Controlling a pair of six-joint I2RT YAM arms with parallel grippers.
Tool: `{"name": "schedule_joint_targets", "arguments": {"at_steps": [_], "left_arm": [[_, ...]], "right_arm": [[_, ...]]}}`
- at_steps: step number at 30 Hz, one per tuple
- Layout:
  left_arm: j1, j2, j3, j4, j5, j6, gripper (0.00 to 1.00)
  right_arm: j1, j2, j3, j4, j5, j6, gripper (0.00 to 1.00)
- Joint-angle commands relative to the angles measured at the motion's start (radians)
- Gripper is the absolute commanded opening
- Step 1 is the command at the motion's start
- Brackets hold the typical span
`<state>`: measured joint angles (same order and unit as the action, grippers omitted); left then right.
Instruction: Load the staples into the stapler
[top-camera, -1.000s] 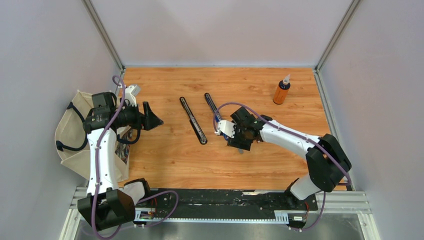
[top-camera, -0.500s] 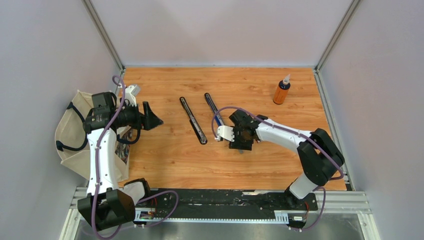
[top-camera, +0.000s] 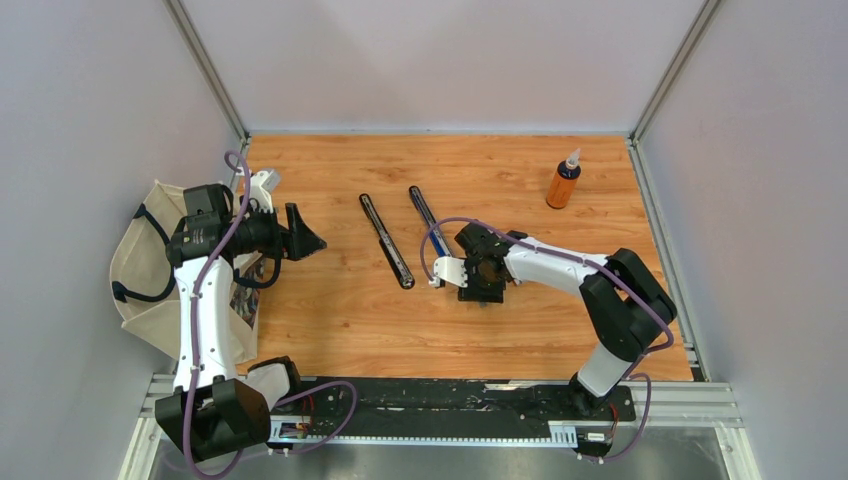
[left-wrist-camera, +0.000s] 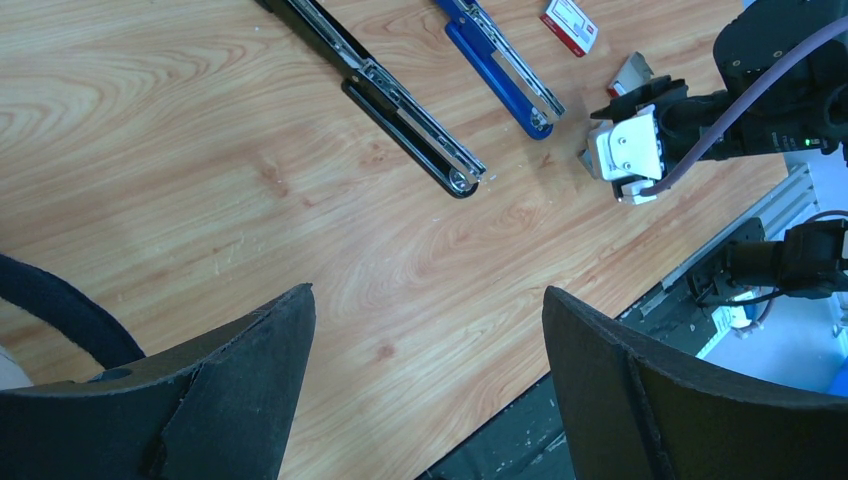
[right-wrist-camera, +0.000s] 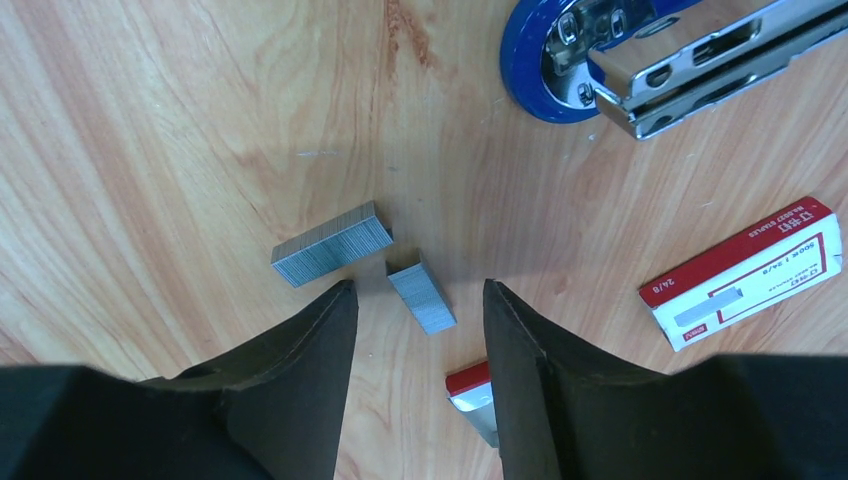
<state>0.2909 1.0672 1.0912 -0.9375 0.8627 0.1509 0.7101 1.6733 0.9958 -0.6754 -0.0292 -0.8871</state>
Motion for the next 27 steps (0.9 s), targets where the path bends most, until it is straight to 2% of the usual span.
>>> {"name": "schedule_joint_targets", "arguments": {"at_steps": [1,16,19,23,25,27], "left_arm": [[0.011,-0.023,-0.005,0.026,0.018,-0.008,0.91],[0.013,-0.023,-0.01,0.031,0.022,-0.01,0.92],[0.013,-0.023,-0.01,0.029,0.022,-0.013,0.92],[0.013,-0.024,-0.01,0.029,0.022,-0.011,0.92],[0.013,-0.024,-0.01,0.029,0.022,-0.011,0.92],[0.013,-0.026,-0.008,0.029,0.022,-0.011,0.92]], "right_arm": [[-0.003,0.02,0.014,0.022,-0.003,-0.012,0.52],[-0.023,0.068,0.05,-0.009,-0.04,0.033,0.44],[-0.029,0.081,0.064,-0.018,-0.044,0.045,0.38],[-0.04,0.103,0.09,-0.032,-0.051,0.069,0.37],[-0.044,0.111,0.095,-0.035,-0.048,0.076,0.31],[-0.05,0.118,0.104,-0.042,-0.049,0.082,0.31]]}}
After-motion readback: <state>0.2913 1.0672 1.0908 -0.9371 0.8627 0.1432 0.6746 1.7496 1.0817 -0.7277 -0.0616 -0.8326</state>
